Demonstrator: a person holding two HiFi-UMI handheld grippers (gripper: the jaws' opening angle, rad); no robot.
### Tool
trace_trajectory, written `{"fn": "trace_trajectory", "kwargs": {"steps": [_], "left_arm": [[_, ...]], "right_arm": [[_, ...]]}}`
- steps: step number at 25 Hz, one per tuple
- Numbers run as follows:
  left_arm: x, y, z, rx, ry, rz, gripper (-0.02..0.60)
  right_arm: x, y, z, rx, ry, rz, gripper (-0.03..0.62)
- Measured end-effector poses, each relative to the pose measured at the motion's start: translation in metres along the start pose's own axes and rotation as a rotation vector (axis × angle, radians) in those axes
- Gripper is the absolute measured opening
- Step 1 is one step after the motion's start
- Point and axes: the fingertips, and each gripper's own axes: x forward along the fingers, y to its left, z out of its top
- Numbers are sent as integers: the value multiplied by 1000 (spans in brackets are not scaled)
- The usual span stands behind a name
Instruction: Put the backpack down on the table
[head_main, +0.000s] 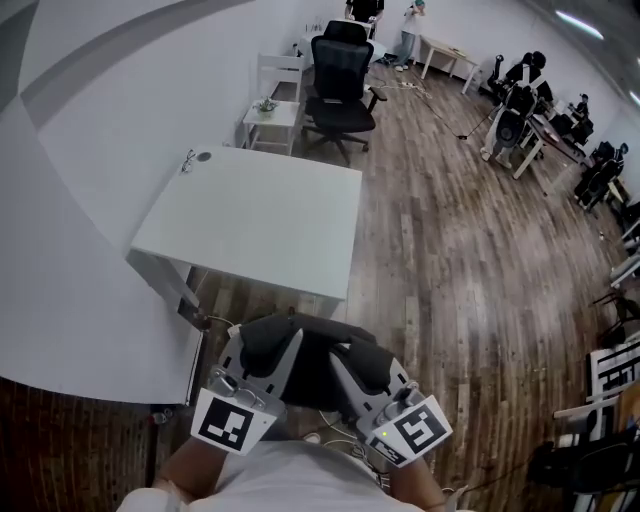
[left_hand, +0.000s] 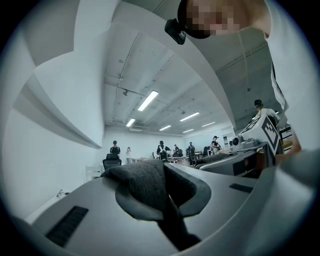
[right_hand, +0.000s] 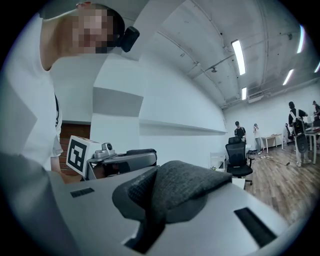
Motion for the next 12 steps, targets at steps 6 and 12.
{"fn": "trace_trajectory", "kwargs": {"steps": [6,12], "left_arm": [[45,36,2,-11,7,-56,46],[86,76,7,-15,7,-90,46]], "right_arm": [[38,-44,16,4,-17,-20,49],[76,-80,35,-46,-31,-39,49]]}}
